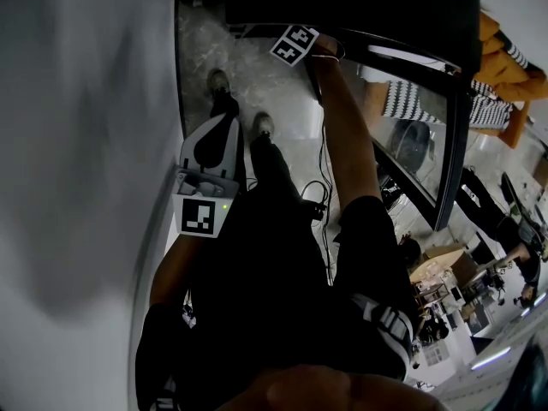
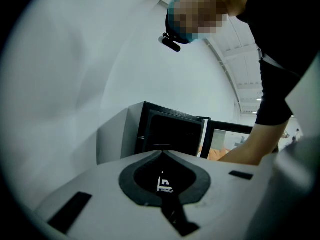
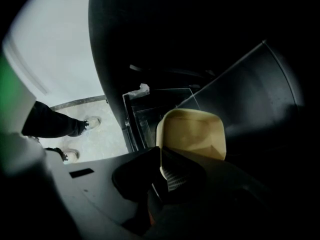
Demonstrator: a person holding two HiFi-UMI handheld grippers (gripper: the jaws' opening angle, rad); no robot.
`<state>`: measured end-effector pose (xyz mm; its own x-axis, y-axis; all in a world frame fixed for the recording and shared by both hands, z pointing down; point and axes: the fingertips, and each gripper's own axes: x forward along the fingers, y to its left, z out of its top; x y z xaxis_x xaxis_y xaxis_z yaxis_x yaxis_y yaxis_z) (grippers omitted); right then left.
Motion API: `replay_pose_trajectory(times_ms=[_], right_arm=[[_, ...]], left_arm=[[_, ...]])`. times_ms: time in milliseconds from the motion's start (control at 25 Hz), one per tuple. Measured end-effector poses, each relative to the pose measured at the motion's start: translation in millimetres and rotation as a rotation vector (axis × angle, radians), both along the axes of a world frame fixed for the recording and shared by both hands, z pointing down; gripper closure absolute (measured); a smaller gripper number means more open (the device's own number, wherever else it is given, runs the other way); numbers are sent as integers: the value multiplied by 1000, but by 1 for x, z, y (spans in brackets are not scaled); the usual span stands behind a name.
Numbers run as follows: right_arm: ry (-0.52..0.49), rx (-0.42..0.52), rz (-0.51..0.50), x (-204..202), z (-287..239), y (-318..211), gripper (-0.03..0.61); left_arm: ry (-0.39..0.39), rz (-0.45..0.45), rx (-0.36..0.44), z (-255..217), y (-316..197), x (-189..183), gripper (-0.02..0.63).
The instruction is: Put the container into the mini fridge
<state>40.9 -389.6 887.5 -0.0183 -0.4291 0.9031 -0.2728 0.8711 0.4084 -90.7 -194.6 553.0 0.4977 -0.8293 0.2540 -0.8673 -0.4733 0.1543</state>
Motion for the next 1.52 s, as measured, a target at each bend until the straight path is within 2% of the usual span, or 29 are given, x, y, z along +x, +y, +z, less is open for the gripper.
replay_pose_trajectory(times_ms=[720,880,1200,1520], right_arm=[[20,-19,-60,-3,1,-2,569],[17,-19,-65,-3,0,-3,531],[-2,-35,-75,-2,1,6,512],[-41,43,-80,-8,-36,5,512]], left_arm=[[9,-8,-11,4,-3,1,609],[10,-10,-8,3,-3,2,609],[12,-9,-5,-2,1,6,609],[20,-17,11,-12,6,12,609]])
